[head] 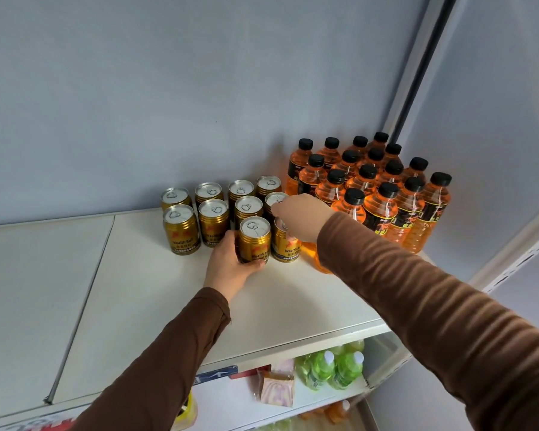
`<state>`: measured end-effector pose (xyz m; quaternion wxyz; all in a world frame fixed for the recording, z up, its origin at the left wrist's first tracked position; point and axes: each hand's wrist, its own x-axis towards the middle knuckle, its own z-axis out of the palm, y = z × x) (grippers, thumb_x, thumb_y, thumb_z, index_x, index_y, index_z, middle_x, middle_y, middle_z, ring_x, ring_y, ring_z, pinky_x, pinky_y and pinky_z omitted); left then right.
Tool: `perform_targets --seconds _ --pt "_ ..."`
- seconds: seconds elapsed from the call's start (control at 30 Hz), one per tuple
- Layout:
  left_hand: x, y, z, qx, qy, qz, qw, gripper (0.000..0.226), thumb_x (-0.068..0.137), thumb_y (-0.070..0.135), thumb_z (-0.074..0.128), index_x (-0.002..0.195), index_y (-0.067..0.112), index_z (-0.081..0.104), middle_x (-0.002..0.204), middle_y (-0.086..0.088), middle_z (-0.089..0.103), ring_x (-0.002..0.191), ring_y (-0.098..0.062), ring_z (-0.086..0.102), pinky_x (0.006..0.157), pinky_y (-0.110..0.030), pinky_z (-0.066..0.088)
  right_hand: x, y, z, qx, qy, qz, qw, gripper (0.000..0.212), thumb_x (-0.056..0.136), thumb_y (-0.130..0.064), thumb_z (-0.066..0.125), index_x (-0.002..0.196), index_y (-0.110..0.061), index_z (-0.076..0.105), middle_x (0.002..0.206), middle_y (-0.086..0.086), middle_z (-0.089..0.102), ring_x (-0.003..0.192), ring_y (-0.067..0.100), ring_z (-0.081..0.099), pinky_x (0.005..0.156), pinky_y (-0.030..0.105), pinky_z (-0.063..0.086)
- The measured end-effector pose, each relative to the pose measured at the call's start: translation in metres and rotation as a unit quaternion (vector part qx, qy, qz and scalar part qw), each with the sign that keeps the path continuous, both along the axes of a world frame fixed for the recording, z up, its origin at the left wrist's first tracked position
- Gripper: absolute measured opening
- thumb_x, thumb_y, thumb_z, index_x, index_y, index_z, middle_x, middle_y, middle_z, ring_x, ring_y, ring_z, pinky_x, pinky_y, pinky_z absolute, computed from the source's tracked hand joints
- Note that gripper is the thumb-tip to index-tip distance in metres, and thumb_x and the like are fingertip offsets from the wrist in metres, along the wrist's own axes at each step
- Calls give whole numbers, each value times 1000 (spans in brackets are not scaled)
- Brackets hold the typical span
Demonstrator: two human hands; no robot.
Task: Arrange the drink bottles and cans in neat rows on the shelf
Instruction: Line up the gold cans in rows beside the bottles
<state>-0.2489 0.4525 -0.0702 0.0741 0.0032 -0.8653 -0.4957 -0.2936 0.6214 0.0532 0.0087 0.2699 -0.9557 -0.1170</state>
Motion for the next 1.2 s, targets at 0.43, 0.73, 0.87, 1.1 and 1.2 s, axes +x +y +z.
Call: perform_targets --seconds 0.43,0.73,0.87,1.1,1.2 --pt "41 -42 28 -120 -17 0 993 73 85 36 75 147 25 40 150 -1 46 135 -18 45 111 -38 38 12 -7 8 -156 7 35 987 43 95 -29 58 137 -20 54 127 9 62 118 30 54 94 44 48" --pt "110 -158 68 -238 55 76 967 56 90 36 69 141 22 50 142 3 51 130 -15 43 104 -21 28 73 -106 -2 -286 7 119 951 45 91 -30 64 134 -22 58 131 0 58 122 23 45 98 32 37" --pt "149 -232 71 -236 60 111 964 52 89 33 71 137 20 55 139 2 53 128 -17 46 106 -24 30 102 -181 -8 -299 -5 156 942 45 92 -36 63 134 -22 58 130 0 59 123 23 46 102 31 37" --pt "219 -386 66 -237 38 129 962 49 89 33 71 134 21 57 138 2 55 128 -17 47 104 -23 31 160 -337 -25 -308 -28 161 937 48 95 -38 59 140 -26 51 133 -3 58 123 20 46 101 29 37" --pt "240 -444 63 -232 21 128 964 49 89 35 70 134 22 56 138 3 54 128 -16 46 105 -24 32 178 -397 -30 -318 -38 155 935 49 95 -37 59 141 -25 50 132 -1 59 121 22 48 99 30 39"
